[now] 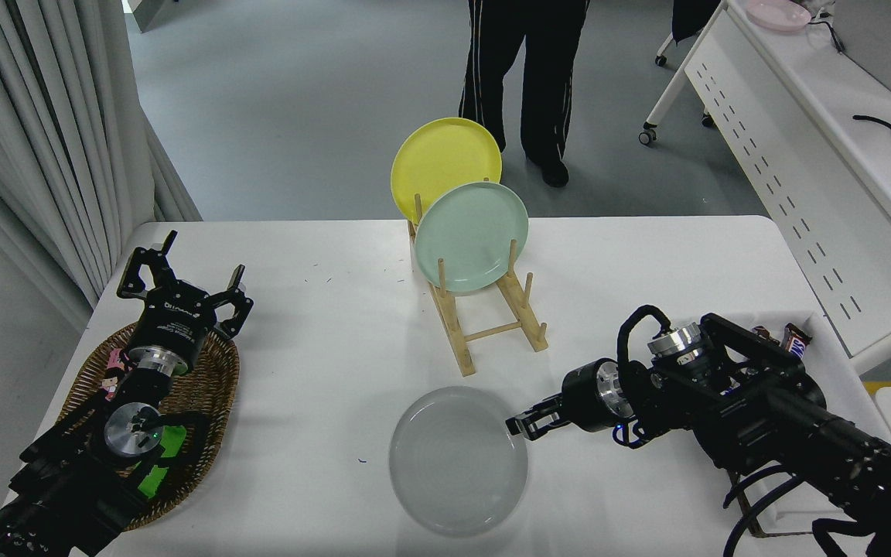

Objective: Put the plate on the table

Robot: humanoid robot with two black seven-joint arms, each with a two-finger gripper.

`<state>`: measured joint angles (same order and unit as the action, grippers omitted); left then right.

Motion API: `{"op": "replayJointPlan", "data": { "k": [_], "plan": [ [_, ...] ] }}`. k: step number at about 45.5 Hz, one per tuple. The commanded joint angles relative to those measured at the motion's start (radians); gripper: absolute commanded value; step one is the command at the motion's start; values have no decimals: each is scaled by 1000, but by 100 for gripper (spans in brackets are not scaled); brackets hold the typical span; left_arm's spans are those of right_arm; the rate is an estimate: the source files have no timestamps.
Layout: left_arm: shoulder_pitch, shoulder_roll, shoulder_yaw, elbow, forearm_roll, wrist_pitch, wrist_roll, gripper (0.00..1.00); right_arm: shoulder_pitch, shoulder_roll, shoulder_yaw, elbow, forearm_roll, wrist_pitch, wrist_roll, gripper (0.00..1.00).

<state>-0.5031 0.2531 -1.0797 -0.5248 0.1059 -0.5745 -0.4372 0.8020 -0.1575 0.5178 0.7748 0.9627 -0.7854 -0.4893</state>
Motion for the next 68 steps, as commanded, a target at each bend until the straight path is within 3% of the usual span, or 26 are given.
{"op": "replayJointPlan", "data": {
  "k": [1,3,5,13,18,20,21,22,39,56,57,60,68],
  "plan": [
    [0,0,0,0,0,-1,0,100,3,-1,-1,0,-2,0,0,0],
    [0,0,0,0,0,1,0,100,3,-1,-1,0,-2,0,0,0],
    [0,0,0,-1,0,-1,0,100,3,-1,-1,-2,-2,0,0,14],
    [0,0,0,0,0,-1,0,100,6,-1,-15,0,-5,0,0,40],
    [0,0,0,0,0,-1,0,100,13,-1,-18,0,-4,0,0,51],
    [0,0,1,0,0,-1,0,100,11,-1,-18,0,-4,0,0,68],
    [0,0,0,0,0,1,0,100,13,-1,-15,3,-1,0,0,98],
    [0,0,0,-1,0,1,0,100,13,-1,-13,6,1,0,0,100],
    [0,0,0,0,0,1,0,100,32,-80,-35,138,21,12,-3,100],
    [0,0,0,0,0,1,0,100,-33,-227,-148,336,-24,575,6,100],
    [0,0,0,0,0,1,0,100,-58,-237,-133,337,-56,660,6,100],
    [0,0,0,0,0,-1,0,100,-75,-238,-121,334,-87,762,6,100],
    [0,0,0,0,0,1,0,100,-125,-243,-53,325,-200,877,14,100]
  ]
}}
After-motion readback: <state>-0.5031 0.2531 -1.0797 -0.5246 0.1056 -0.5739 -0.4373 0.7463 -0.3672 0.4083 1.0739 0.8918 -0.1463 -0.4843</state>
